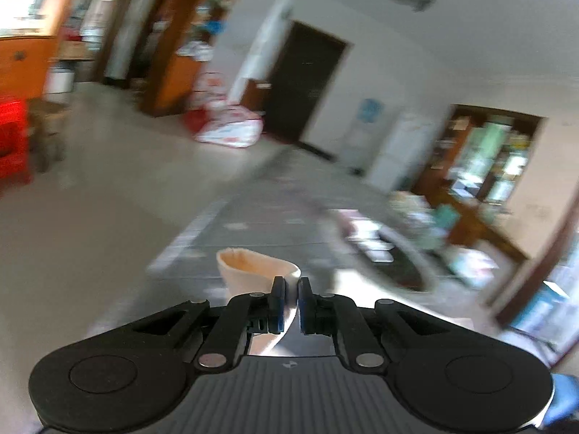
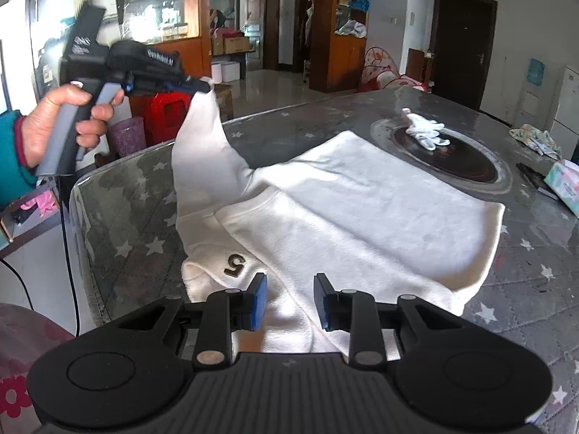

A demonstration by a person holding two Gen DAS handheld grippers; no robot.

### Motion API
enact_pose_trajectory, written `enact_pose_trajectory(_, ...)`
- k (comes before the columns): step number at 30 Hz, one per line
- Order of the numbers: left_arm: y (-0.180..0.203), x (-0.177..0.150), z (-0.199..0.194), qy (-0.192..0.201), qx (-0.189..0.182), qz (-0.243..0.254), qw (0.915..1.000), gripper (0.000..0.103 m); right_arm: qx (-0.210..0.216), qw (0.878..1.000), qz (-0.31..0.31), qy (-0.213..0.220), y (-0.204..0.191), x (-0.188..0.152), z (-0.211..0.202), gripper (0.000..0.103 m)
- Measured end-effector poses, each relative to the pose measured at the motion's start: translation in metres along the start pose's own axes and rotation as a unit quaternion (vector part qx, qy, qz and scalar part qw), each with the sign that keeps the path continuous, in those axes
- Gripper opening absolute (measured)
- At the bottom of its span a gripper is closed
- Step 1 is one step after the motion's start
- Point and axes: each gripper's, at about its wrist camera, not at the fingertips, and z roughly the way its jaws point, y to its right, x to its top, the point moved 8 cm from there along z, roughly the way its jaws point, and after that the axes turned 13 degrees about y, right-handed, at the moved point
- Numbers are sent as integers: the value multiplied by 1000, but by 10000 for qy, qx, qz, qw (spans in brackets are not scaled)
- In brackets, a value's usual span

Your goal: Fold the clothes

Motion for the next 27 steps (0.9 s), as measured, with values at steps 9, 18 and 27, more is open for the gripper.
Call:
enact_pose_trajectory(9, 140, -44, 3, -571, -1745, 438, 9820, 7, -345, 9984, 398, 229, 28, -7, -22, 28)
enact_pose_trajectory(18, 183, -111, -6, -1300, -2423, 915, 9571, 15, -720, 9945, 734, 219, 55, -20, -37, 28)
enact_pose_trajectory(27, 157, -127, -26, -1431, -2415, 1354, 9502, 37, -758, 9925, 934, 200, 66, -15, -29, 28)
